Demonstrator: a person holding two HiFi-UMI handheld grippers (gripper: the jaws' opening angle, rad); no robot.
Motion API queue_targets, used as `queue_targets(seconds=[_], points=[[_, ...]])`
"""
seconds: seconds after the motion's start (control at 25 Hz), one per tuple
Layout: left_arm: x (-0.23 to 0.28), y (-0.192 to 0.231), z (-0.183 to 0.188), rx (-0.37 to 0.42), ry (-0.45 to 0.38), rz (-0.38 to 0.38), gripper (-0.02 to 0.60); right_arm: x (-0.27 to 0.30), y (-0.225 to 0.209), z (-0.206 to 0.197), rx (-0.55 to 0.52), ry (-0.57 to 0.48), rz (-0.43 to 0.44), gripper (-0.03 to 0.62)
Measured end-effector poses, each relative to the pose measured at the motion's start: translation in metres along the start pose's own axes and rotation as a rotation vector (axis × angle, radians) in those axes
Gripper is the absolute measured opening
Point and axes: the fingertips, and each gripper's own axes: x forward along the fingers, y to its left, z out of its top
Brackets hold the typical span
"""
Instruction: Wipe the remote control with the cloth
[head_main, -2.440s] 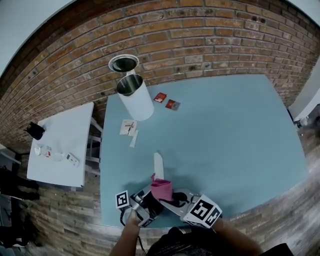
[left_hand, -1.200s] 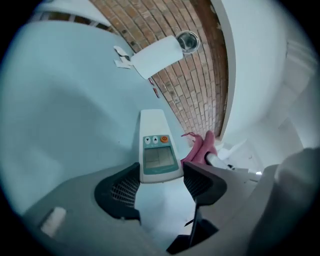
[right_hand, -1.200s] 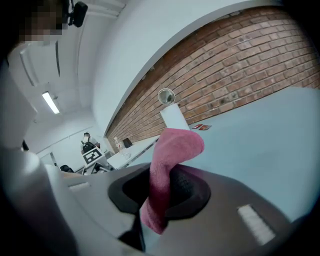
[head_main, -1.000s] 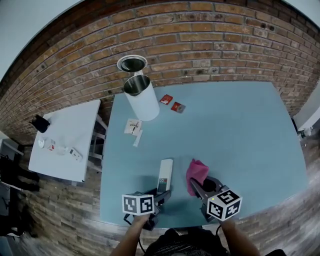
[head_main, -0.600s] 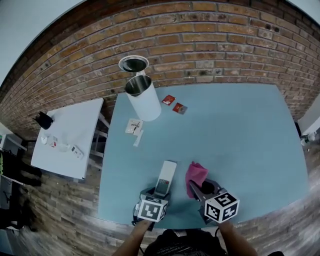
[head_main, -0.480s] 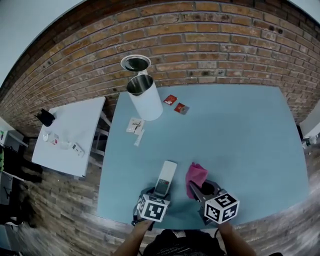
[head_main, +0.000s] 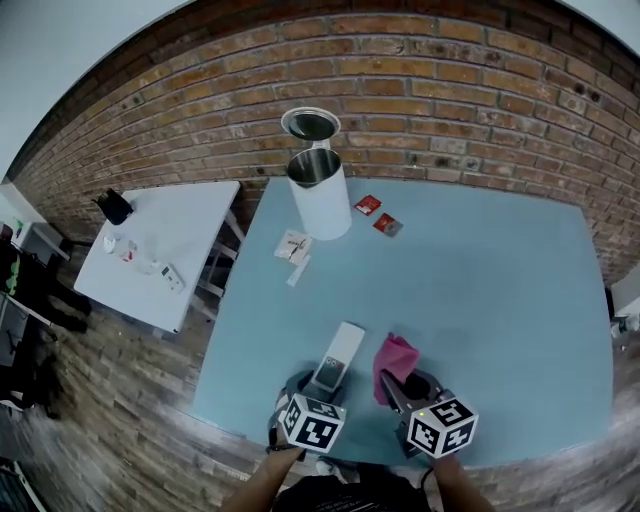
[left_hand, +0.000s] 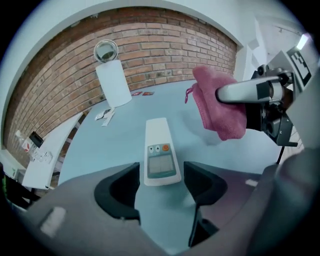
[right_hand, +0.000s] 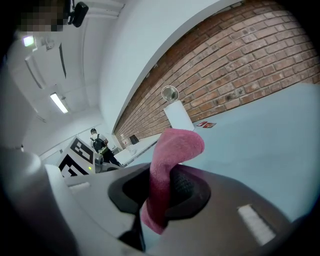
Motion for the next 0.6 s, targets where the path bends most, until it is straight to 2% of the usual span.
queue_targets(seconds=[0.08, 0.28, 0.36, 0.4, 0.44, 0.48, 0.6], points=[[-0.009, -0.004, 0.006, -0.027, -0.059, -0.017, 0.276, 0.0, 0.005, -0.001, -0.012, 0.0, -0.005, 0.077], [-0.044, -0.019, 0.022, -0.093, -0.231, -0.131, 0.26, 0.001, 0.031, 0.0, -0.051, -0.007, -0.021, 0.077], [-0.061, -0.019, 0.025, -0.107, -0.298, -0.132, 0.257, 0.0, 0.043, 0.002, -0.064, -0.017, -0.032, 0.077], [-0.069, -0.016, 0.027, -0.115, -0.336, -0.111, 0.179, -0.001, 0.049, 0.002, -0.07, -0.021, -0.038, 0.077], [-0.077, -0.012, 0.027, -0.12, -0.369, -0.086, 0.05, -0.002, 0.055, 0.002, -0.076, -0.025, -0.043, 0.077], [-0.084, -0.009, 0.027, -0.123, -0.397, -0.073, 0.002, -0.002, 0.061, 0.001, -0.082, -0.028, -0.049, 0.077], [-0.104, -0.007, 0.025, -0.139, -0.462, -0.08, 0.002, -0.006, 0.08, -0.001, -0.107, -0.036, -0.067, 0.077]])
